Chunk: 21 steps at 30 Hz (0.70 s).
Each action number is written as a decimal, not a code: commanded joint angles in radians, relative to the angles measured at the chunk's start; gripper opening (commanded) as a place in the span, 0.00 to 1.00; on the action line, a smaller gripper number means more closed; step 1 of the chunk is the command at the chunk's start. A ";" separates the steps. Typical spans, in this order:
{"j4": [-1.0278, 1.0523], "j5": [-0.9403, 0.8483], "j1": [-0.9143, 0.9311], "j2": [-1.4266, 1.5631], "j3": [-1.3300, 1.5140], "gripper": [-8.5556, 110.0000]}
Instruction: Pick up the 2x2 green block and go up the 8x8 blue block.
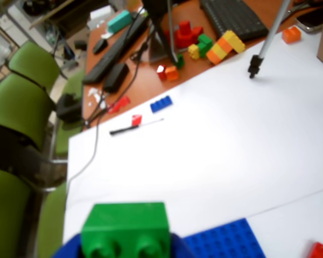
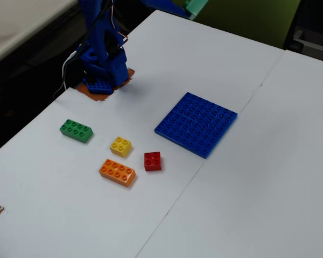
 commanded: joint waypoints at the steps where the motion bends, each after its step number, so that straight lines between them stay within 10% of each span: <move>1: 0.052 -0.135 -0.014 -0.067 -0.049 0.07; 21: 0.235 -0.591 0.066 -0.336 -0.035 0.07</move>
